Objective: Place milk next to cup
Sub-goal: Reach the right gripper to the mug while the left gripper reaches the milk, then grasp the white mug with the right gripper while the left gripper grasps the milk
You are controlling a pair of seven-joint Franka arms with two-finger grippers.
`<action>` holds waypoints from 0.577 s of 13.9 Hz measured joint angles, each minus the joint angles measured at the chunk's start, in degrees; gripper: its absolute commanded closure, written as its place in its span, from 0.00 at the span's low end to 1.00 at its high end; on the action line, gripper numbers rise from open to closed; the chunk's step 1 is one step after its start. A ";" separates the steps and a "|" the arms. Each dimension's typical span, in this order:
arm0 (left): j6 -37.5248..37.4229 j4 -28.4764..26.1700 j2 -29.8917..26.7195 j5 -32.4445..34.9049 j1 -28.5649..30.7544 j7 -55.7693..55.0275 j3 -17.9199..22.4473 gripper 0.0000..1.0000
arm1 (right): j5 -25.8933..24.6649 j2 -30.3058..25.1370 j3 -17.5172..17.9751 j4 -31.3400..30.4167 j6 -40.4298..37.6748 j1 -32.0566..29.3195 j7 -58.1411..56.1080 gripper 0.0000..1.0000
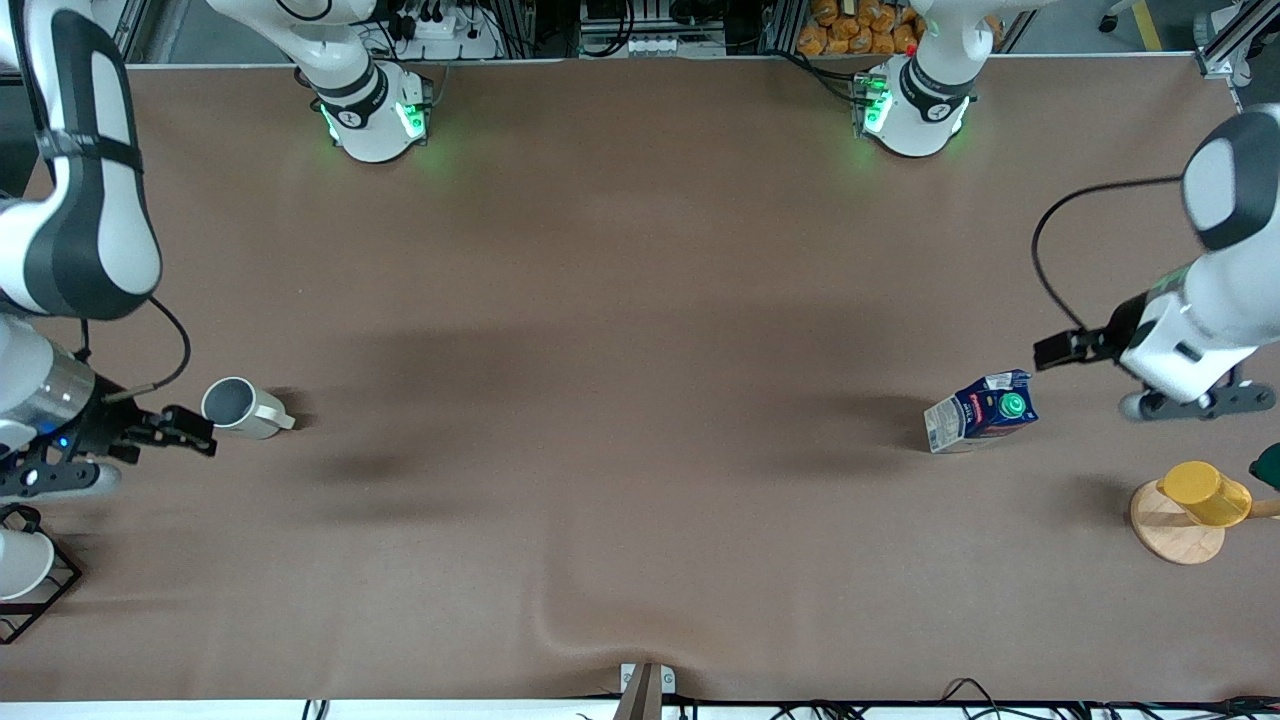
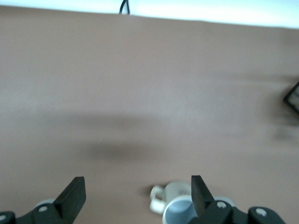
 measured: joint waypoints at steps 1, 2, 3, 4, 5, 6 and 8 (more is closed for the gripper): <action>2.31 -0.05 1.83 0.00 0.02 -0.58 -0.03 0.00 | 0.14 1.10 -0.05 0.03 3.39 -1.14 -4.60 0.00; 4.03 -0.06 3.59 0.00 0.11 -0.88 -0.02 0.00 | 0.28 2.21 -0.13 0.04 7.30 -2.31 -10.91 0.00; 5.16 -0.07 5.06 0.00 0.23 -1.02 0.02 0.00 | 0.40 3.59 -0.18 0.03 11.60 -3.53 -17.83 0.00; 6.12 -0.07 6.21 0.00 0.31 -1.03 0.07 0.00 | 0.48 5.26 -0.21 0.01 15.12 -4.68 -24.46 0.00; 7.33 -0.07 7.03 0.00 0.31 -1.21 0.06 0.00 | 0.51 6.83 -0.22 -0.06 15.87 -5.43 -29.09 0.00; 8.46 -0.07 7.52 0.00 0.22 -1.60 0.01 0.00 | 0.51 7.88 -0.22 -0.27 13.69 -5.71 -30.87 0.00; 9.30 -0.23 8.15 0.00 0.02 -1.87 -0.10 0.00 | 0.55 8.46 0.01 -0.20 2.22 -5.64 -30.49 0.00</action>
